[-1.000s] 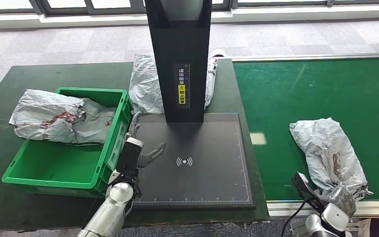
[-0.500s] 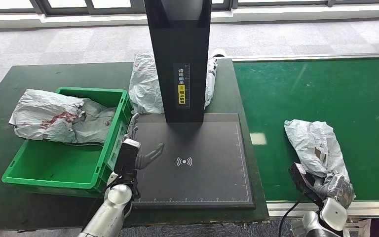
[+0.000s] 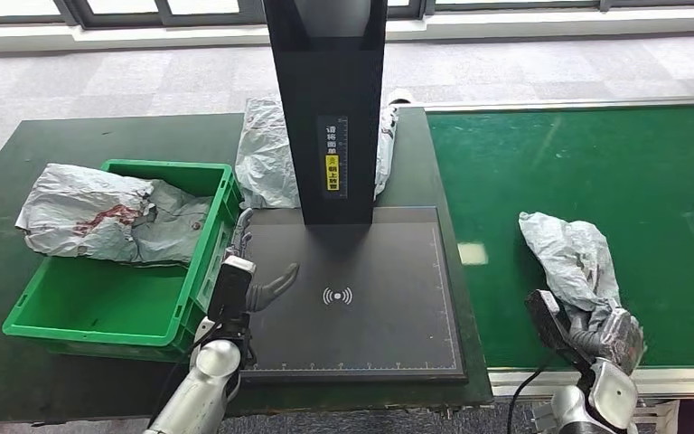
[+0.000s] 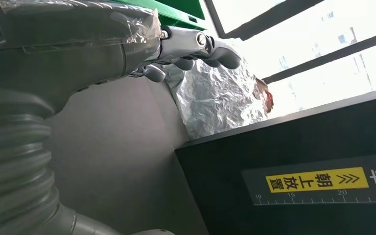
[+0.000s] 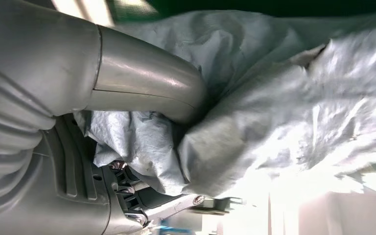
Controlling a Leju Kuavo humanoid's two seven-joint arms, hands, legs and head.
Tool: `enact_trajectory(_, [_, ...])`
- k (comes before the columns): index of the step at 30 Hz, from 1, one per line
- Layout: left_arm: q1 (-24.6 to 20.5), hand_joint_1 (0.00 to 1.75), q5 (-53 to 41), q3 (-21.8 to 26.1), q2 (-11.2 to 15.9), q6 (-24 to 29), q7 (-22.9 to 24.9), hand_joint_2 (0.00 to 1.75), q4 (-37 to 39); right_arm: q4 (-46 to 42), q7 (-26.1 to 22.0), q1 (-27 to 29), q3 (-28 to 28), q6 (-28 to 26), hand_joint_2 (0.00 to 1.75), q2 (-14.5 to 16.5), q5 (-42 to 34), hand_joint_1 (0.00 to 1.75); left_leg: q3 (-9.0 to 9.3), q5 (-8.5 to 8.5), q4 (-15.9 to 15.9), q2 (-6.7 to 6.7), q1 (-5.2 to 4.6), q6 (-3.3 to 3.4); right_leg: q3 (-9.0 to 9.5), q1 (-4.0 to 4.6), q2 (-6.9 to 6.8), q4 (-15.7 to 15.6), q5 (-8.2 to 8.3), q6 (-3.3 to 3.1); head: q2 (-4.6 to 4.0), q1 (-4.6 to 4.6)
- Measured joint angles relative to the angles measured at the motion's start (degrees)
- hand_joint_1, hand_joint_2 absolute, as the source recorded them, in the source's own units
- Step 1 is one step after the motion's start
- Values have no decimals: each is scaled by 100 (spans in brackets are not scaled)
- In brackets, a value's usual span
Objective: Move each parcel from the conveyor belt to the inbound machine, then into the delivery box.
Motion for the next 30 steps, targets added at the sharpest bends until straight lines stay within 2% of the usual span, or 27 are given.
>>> enact_trajectory(2, [14,0,-57,33,0,9,-3,175,-24,-722,-509,213,560,260,175,179,-474,175,-5,-3,-2,15,2,-5,-5,5,13,1,-2,-4,0,0])
enact_trajectory(5, [-19,0,-119,60,-2,-7,-47,175,-19,-1703,-567,441,1841,831,175,325,-1063,175,20,3,-5,22,5,-17,-18,9,24,5,-4,-9,0,-2])
enact_trajectory(8, [-107,0,-137,62,-2,-16,-143,175,50,-2321,-576,535,3076,1340,175,361,-1426,175,20,11,-6,15,10,-24,-19,14,18,9,-6,-13,0,-1])
enact_trajectory(12, [-283,0,-77,53,-3,-12,-278,175,220,-2588,-541,530,4292,2109,175,360,-1909,175,19,12,-6,15,11,-25,-19,13,18,9,-6,-14,0,-1])
enact_trajectory(16, [-426,0,-30,31,-12,7,-328,175,360,-2544,-577,422,4990,2413,175,333,-2305,173,18,12,-5,14,10,-24,-18,8,18,8,-4,-12,0,-1])
enact_trajectory(17, [-447,0,-14,22,-13,14,-331,175,386,-2523,-581,381,5094,2434,175,321,-2360,139,18,12,-5,14,10,-24,-18,7,18,7,-3,-11,0,-1])
enact_trajectory(20, [-497,0,39,-19,-13,24,-333,175,454,-2447,-449,250,5329,2645,175,266,-2507,10,19,12,-5,14,9,-23,-18,6,19,5,-1,-10,0,-1])
enact_trajectory(21, [-517,0,55,-37,-13,24,-338,175,474,-2400,-339,200,5391,2786,175,238,-2530,0,19,12,-4,14,9,-23,-18,6,18,5,0,-10,0,-1])
enact_trajectory(25, [-607,0,135,-98,-12,72,-428,175,527,-2079,59,34,5618,3160,175,69,-2478,0,18,12,-3,10,8,-23,-16,6,16,5,0,-10,0,0])
enact_trajectory(30, [-595,0,157,-110,0,208,-504,175,451,-1855,66,-61,5688,2888,175,-58,-2575,0,18,12,-3,10,7,-23,-16,8,17,5,0,-11,-1,-1])
